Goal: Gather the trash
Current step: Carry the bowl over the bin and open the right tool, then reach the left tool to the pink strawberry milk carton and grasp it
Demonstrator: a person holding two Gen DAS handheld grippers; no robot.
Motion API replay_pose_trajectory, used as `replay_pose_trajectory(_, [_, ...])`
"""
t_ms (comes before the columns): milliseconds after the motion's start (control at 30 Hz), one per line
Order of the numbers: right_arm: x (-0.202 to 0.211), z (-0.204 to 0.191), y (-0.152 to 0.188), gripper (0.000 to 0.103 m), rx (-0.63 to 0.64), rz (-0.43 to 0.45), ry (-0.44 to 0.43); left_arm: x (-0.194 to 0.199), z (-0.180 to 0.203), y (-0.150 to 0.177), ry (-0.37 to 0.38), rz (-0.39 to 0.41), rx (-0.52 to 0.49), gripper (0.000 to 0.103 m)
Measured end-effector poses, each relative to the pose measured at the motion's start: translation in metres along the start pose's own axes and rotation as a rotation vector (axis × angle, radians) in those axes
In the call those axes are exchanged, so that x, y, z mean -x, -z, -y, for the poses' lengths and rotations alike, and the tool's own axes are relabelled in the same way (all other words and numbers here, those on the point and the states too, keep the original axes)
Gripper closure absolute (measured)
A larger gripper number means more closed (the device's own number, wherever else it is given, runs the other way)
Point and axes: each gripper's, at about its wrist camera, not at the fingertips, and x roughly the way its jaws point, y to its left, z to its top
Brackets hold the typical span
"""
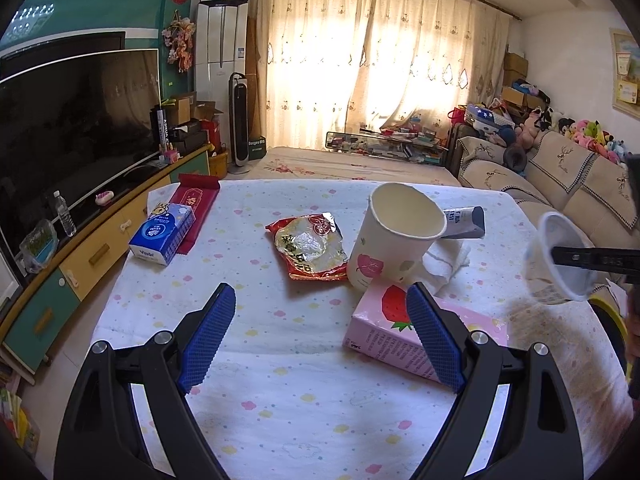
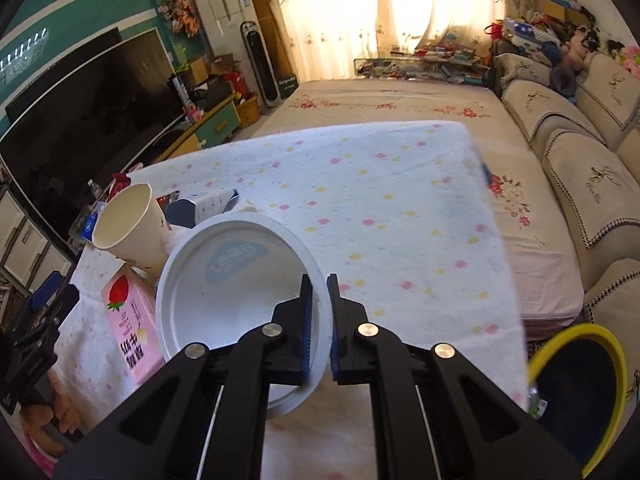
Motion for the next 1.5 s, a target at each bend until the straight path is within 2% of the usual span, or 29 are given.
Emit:
replay_pose_trajectory(67, [0.021,0.02,0.01,0.096,-0.036,0.029,0.023,0.0,0.001,0.0,0.004,-0.003,-0.003,0.017])
replay_pose_trajectory(267, [0.077,0.111,0.058,0.096,-0.213,0.08,0.19,0.0,0.007,0.002,0.01,-0.005,-0.021,0.017])
replay_pose_trajectory(433, [0.088,0.176,0.098,0.096,-0.339,0.039,0.305,0.0,0.012,0.004,0.014,-0.01,-0.044,0.017])
replay_pose_trajectory(600, [0.087,0.212,0.122,0.096,-0.407,0.013,0.371,-0.002,0.017,0.005,0.011,-0.017,-0.062,0.017])
replay_pose_trajectory(733, [0.079,0.22,0.126,0.092,-0.416,-0.015,0.401,-0.002,0.018,0.005,0.016,-0.021,-0.065,0.017])
replay_pose_trajectory(767, [0.077,0.221,0.128,0.084,-0.416,-0.015,0.411,-0.002,0.018,0.005,0.017,-0.02,-0.066,0.017])
replay_pose_trajectory(800, [0.077,0.221,0.13,0.069,-0.422,-0.004,0.411,-0.002,0.018,0.005,0.018,-0.019,-0.068,0.017])
replay_pose_trajectory(833, [0.077,0.221,0.132,0.065,-0.426,0.001,0.412,-0.001,0.019,0.005,0.019,-0.018,-0.07,0.017])
replay_pose_trajectory(933, [0.077,0.222,0.134,0.064,-0.426,0.013,0.434,0.0,0.021,0.005,0.024,-0.019,-0.072,0.017])
replay_pose_trajectory(1033, [0.078,0.221,0.134,0.061,-0.43,0.016,0.415,0.0,0.027,0.006,0.033,-0.033,-0.067,0.017])
replay_pose_trajectory(1167, [0.078,0.217,0.132,0.061,-0.422,0.016,0.393,0.002,0.047,0.006,0.087,-0.075,-0.032,0.017])
replay_pose_trajectory(1300, [0.073,0.212,0.13,0.061,-0.411,0.012,0.362,0.001,0.086,0.006,0.037,-0.079,-0.071,0.017])
replay_pose_trajectory(1500, [0.066,0.205,0.13,0.06,-0.395,0.007,0.322,-0.02,0.129,0.006,-0.011,-0.14,-0.094,0.017])
